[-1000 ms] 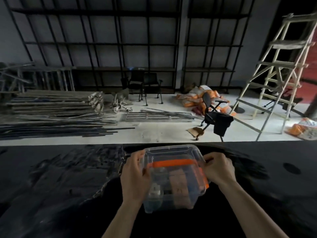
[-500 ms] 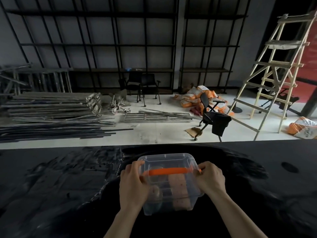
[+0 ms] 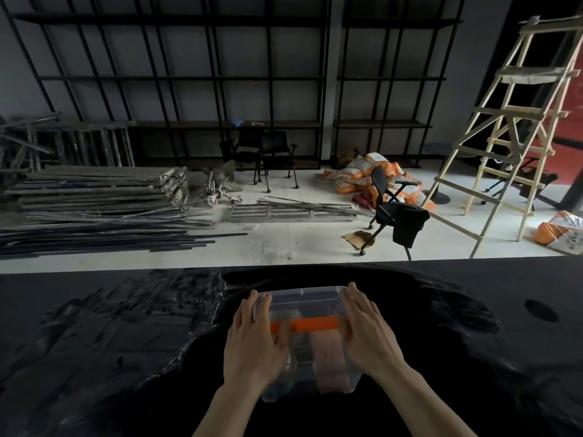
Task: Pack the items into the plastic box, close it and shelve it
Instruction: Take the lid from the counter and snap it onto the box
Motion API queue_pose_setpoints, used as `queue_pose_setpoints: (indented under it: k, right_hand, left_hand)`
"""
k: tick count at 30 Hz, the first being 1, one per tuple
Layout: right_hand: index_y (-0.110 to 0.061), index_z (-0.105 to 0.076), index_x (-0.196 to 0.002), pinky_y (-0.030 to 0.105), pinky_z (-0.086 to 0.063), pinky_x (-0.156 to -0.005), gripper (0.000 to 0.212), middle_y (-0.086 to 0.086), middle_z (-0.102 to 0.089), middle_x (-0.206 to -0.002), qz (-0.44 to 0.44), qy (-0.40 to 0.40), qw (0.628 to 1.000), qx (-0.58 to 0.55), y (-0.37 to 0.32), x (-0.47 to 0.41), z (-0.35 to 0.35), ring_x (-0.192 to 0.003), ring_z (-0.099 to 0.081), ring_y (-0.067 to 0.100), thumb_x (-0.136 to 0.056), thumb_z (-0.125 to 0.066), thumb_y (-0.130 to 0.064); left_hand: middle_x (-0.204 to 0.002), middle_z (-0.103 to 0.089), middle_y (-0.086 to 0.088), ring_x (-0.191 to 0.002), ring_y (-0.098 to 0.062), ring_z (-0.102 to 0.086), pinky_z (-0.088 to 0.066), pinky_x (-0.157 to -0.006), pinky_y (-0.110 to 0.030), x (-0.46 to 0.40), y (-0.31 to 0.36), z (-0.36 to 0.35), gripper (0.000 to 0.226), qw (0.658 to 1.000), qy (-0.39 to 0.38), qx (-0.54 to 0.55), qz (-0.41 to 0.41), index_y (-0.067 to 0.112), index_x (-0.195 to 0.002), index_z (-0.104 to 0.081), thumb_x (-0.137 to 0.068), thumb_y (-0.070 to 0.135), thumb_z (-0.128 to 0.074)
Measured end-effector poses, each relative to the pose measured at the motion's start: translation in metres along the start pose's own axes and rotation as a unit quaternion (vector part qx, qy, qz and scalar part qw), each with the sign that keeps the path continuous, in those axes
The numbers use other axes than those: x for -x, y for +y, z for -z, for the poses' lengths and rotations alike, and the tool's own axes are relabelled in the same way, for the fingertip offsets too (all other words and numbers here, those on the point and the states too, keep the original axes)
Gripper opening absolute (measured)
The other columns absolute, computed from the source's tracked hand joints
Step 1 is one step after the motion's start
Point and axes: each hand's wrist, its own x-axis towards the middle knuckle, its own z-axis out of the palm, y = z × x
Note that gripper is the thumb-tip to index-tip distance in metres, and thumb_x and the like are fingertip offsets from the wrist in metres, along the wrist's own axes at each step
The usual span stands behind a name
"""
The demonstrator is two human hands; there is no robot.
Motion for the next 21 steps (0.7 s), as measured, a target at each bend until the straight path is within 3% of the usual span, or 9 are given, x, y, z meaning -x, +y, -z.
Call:
queue_pose_setpoints:
  k: [2, 4, 11, 15, 18, 21]
  right_hand:
    - [-0.021, -0.011, -0.161, 0.034, -0.018, -0.124, 0.062, -0.006, 0.004, -0.168, 0.012, -0.035, 0.999, 0.007, 0.002, -0.003, -0.001, -0.155, 0.000, 0.016, -0.106, -0.029, -0.043]
    - [-0.020, -0.003, -0.161, 0.033, -0.011, -0.125, 0.065, -0.005, 0.014, -0.166, 0.015, -0.057, 0.998, 0.020, 0.002, -0.005, -0.001, -0.154, 0.009, 0.016, -0.106, -0.027, -0.044]
    - [-0.024, 0.008, -0.160, 0.040, -0.005, -0.126, 0.065, -0.005, 0.021, -0.164, -0.009, -0.092, 0.995, 0.038, 0.003, -0.007, -0.003, -0.154, 0.011, 0.021, -0.105, -0.017, -0.049]
    - [-0.026, 0.004, -0.160, 0.042, -0.001, -0.126, 0.064, -0.006, 0.017, -0.166, -0.009, -0.077, 0.996, 0.042, 0.003, -0.007, -0.003, -0.154, 0.011, 0.021, -0.105, -0.018, -0.049]
    - [-0.028, -0.012, -0.160, 0.042, -0.009, -0.125, 0.064, -0.003, 0.002, -0.169, -0.021, -0.049, 0.998, -0.027, 0.004, -0.004, -0.004, -0.155, 0.000, 0.022, -0.103, -0.035, -0.048]
    - [-0.020, -0.024, -0.157, 0.045, -0.032, -0.116, 0.077, 0.010, -0.023, -0.164, -0.123, 0.003, 0.983, -0.136, 0.008, -0.005, 0.004, -0.149, -0.026, 0.030, -0.094, -0.057, -0.050]
  left_hand:
    - [-0.174, -0.007, 0.004, -0.161, -0.022, -0.009, -0.023, -0.128, -0.041, -0.002, -0.002, -0.002, 0.075, 1.000, 0.000, -0.004, -0.003, 0.027, -0.165, -0.017, -0.102, 0.063, -0.034]
    - [-0.174, -0.007, 0.004, -0.160, -0.022, -0.009, -0.024, -0.128, -0.042, -0.003, -0.002, -0.003, 0.075, 1.000, -0.001, -0.012, -0.005, 0.026, -0.165, -0.016, -0.102, 0.063, -0.034]
    - [-0.174, -0.003, 0.003, -0.160, -0.021, -0.008, -0.025, -0.127, -0.040, -0.006, -0.004, -0.005, 0.074, 1.000, -0.009, -0.010, -0.012, 0.026, -0.164, -0.013, -0.102, 0.062, -0.033]
    - [-0.174, 0.001, 0.003, -0.161, -0.021, -0.004, -0.018, -0.129, -0.042, -0.008, -0.003, -0.003, 0.075, 0.999, -0.032, -0.012, -0.007, 0.026, -0.164, -0.011, -0.103, 0.061, -0.034]
    - [-0.173, -0.007, 0.001, -0.160, -0.023, -0.010, -0.016, -0.129, -0.046, -0.008, -0.013, -0.001, 0.068, 0.998, -0.031, 0.044, -0.015, 0.028, -0.163, -0.020, -0.104, 0.055, -0.040]
    - [-0.170, -0.021, -0.007, -0.157, -0.027, -0.021, -0.025, -0.126, -0.051, -0.008, -0.024, 0.007, 0.066, 0.986, 0.052, 0.157, 0.029, 0.026, -0.161, -0.028, -0.103, 0.047, -0.050]
